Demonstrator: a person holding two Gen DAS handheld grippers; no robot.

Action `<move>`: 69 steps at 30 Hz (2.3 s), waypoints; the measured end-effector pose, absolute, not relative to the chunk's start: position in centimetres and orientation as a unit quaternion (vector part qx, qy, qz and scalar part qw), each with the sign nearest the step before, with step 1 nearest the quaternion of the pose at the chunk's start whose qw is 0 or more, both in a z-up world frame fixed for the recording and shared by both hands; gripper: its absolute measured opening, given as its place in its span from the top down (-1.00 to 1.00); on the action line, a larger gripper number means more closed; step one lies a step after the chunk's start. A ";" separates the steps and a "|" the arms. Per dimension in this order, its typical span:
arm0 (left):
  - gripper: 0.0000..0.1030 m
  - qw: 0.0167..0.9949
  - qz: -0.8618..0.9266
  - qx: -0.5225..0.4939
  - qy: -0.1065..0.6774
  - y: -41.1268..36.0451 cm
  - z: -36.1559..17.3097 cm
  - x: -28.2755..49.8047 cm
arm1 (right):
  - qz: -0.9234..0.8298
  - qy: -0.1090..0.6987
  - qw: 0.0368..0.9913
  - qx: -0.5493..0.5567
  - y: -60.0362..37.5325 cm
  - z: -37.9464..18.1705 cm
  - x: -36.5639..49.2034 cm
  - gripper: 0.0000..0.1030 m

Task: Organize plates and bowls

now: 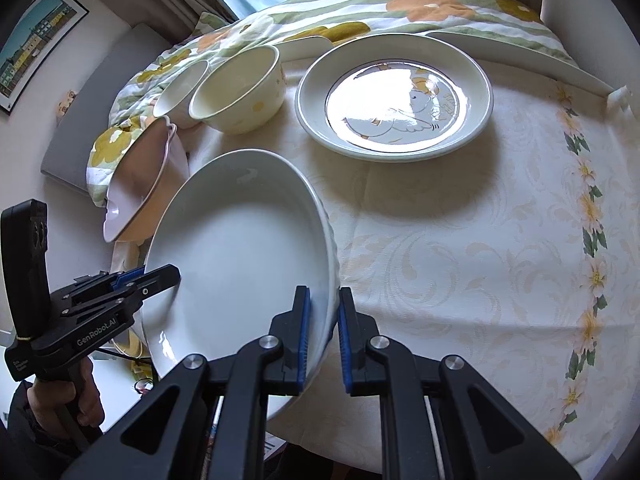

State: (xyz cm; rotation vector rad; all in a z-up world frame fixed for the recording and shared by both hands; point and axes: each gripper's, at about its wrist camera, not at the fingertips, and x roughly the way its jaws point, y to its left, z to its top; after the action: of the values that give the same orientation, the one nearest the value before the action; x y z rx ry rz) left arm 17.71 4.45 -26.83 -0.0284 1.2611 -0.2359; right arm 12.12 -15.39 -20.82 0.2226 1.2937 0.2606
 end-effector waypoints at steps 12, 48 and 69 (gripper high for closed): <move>0.69 0.805 -0.089 0.043 0.585 3.4 -27.9 17.4 | 0.116 0.600 0.788 0.080 -14.5 -21.1 11.9 0.76; 0.69 0.813 -0.020 0.129 0.567 2.1 -27.7 16.2 | 0.106 0.574 0.807 -0.090 -10.2 -21.8 11.1 0.68; 0.69 0.808 0.011 0.184 0.559 0.4 -27.7 15.6 | 0.095 0.585 0.800 -0.092 -9.7 -21.8 11.6 0.68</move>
State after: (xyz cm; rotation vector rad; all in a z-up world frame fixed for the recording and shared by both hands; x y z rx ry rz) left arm 15.56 0.40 -27.70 0.3944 1.1962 0.0231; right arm 11.56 -9.72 -21.81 -0.1966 1.2547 0.2041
